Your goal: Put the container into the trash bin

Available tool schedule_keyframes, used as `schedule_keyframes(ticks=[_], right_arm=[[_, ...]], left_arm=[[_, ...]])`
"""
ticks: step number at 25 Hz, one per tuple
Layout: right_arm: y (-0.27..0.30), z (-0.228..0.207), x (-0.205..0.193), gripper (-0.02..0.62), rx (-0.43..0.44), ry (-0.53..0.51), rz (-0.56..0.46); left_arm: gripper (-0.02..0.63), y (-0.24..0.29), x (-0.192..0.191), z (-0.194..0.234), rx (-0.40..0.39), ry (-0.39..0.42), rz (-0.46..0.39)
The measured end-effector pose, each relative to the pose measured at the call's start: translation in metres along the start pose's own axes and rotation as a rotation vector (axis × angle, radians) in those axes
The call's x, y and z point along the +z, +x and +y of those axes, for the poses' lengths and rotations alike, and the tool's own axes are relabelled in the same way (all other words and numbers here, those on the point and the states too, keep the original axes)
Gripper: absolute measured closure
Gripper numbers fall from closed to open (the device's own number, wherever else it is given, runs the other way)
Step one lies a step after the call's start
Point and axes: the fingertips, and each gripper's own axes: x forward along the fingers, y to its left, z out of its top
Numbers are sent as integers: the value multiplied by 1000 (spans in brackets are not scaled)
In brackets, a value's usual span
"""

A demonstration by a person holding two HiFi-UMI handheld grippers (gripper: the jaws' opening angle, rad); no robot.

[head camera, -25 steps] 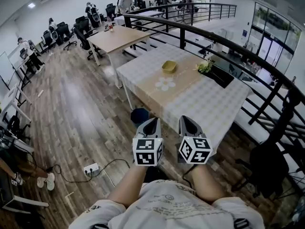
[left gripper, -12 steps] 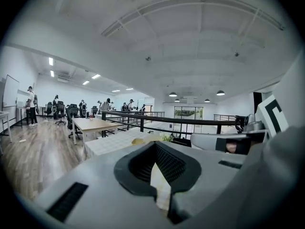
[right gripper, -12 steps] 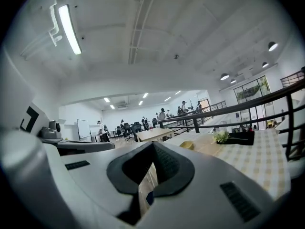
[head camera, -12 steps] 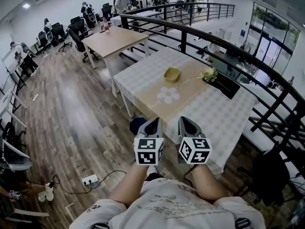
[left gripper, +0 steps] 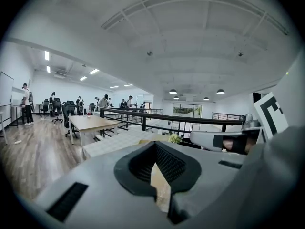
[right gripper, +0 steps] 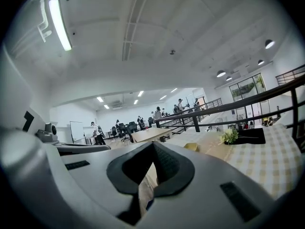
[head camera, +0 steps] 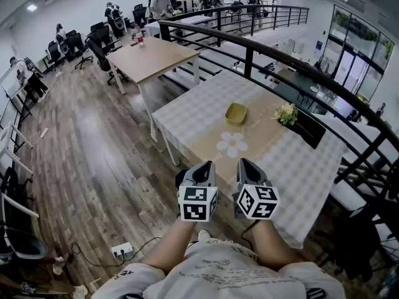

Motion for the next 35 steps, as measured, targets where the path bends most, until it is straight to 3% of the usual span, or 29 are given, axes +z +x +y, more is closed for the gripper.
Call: schedule_keyframes(ticks=[8, 18, 27, 35], right_arm=[[74, 6, 4, 592, -78, -38, -2], [121, -1, -4, 592, -128, 5, 47], [157, -52, -12, 592, -188, 12, 84], [197, -94, -16, 592, -192, 26, 127]], left_arm=[[601, 44, 12, 61, -26, -15, -11], [601, 75, 3, 98, -34, -50, 45], [601, 123, -2, 106, -21, -58, 91], [601, 177, 7, 94, -37, -25, 107]])
